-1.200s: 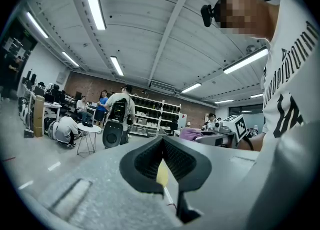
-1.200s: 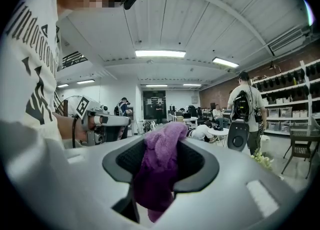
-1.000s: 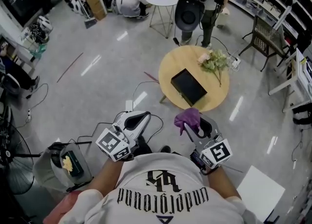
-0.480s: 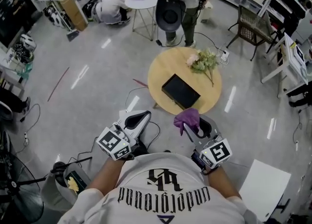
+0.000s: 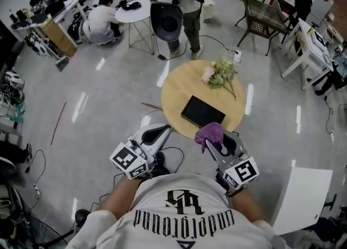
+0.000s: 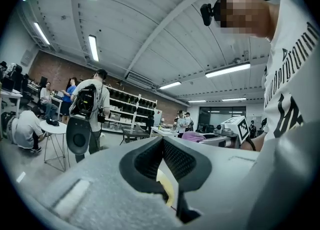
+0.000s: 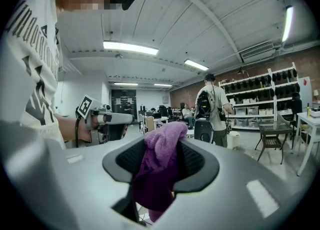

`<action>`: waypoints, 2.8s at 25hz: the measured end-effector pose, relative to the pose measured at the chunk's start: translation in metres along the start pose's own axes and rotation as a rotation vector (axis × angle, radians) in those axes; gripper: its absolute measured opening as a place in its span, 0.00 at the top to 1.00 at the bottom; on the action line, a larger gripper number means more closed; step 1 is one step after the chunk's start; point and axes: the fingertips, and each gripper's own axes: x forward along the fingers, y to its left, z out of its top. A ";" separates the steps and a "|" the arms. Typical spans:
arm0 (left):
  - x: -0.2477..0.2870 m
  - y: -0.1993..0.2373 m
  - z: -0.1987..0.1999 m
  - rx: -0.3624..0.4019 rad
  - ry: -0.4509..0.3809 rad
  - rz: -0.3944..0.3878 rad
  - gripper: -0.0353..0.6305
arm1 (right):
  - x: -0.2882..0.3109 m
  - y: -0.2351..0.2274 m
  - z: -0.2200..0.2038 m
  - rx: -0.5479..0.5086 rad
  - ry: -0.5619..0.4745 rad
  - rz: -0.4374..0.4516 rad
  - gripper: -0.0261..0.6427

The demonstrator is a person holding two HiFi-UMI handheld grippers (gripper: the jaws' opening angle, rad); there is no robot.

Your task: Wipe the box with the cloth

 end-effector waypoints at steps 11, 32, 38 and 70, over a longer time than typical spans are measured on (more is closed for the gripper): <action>-0.007 0.079 0.019 -0.024 0.051 -0.167 0.94 | 0.063 0.008 0.011 0.034 0.008 -0.197 0.70; 0.044 0.121 -0.041 -0.100 0.222 -0.390 0.90 | 0.044 -0.029 -0.072 0.138 0.142 -0.495 0.69; 0.068 0.138 -0.092 -0.129 0.290 -0.379 0.85 | 0.036 -0.062 -0.112 0.163 0.215 -0.509 0.69; 0.213 0.212 -0.374 -0.357 0.744 -0.282 0.62 | 0.056 -0.168 -0.355 0.094 0.714 -0.270 0.69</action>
